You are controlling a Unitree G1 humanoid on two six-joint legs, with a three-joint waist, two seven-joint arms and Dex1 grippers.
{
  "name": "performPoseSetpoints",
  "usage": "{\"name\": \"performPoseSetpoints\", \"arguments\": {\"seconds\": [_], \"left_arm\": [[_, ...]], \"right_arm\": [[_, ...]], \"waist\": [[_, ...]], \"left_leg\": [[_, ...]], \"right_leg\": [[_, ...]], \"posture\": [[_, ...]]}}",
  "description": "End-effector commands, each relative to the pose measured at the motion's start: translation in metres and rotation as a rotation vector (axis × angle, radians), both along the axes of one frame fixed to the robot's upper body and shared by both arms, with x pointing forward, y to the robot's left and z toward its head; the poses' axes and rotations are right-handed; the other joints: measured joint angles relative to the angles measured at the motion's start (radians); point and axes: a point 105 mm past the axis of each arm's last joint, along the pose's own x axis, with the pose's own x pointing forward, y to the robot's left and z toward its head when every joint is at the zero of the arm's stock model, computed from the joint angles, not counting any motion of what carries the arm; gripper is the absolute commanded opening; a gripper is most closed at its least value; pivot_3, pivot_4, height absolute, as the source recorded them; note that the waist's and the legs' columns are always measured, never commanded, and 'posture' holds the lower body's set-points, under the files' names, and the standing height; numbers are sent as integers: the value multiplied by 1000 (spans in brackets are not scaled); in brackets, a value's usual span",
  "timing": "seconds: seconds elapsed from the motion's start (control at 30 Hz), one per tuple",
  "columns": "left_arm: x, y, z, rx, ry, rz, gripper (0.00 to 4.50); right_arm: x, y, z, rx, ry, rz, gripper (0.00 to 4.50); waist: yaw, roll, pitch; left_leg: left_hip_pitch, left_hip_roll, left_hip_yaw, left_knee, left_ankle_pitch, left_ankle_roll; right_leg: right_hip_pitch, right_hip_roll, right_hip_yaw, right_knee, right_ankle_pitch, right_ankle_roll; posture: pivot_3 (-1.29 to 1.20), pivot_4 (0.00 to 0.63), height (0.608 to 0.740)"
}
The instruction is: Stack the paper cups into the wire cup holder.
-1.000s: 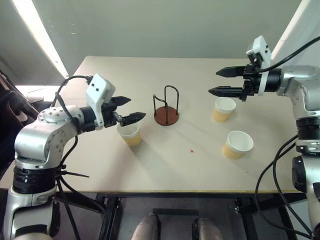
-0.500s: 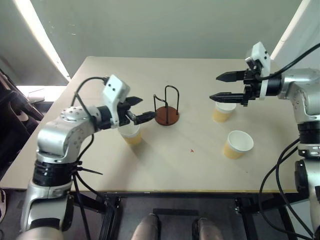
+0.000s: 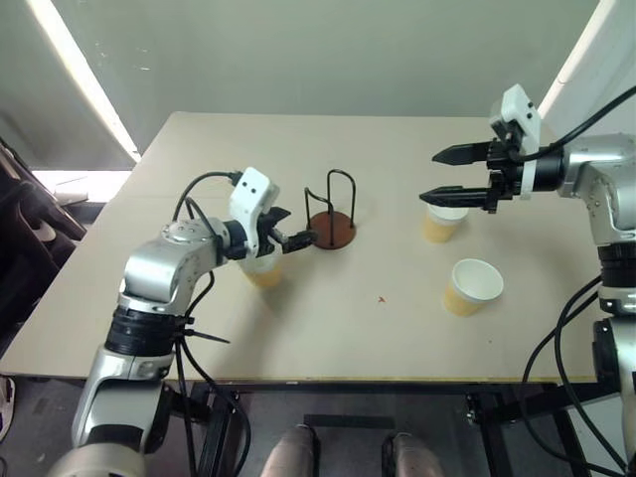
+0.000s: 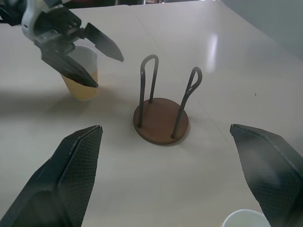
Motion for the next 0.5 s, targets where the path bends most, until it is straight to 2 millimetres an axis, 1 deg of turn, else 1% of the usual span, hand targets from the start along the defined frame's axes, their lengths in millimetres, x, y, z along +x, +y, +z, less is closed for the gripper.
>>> {"name": "performPoseSetpoints", "arguments": {"seconds": [0.03,0.17,0.37,0.5], "left_arm": [[6,-7,15,-2,-58,-7,4478],[11,-14,17,4,-64,-26,4478],[15,-25,9,94,-64,-79,4478],[23,-29,9,91,-74,-70,4478]], "right_arm": [[-7,-1,15,11,-61,5,4500],[-7,0,17,12,-67,5,4500],[-8,0,16,16,-71,3,4500],[-9,1,18,24,-78,8,4500]], "waist": [[1,-1,0],[5,-1,1],[7,-1,1],[8,-1,1]], "left_leg": [[0,0,0,0,0,0],[0,0,0,0,0,0],[0,0,0,0,0,0],[0,0,1,1,0,1]], "right_leg": [[0,0,0,0,0,0],[0,0,0,0,0,0],[0,0,0,0,0,0],[0,0,1,0,0,1]], "posture": [[0,150,740],[0,150,740],[0,150,740],[0,150,740]]}}
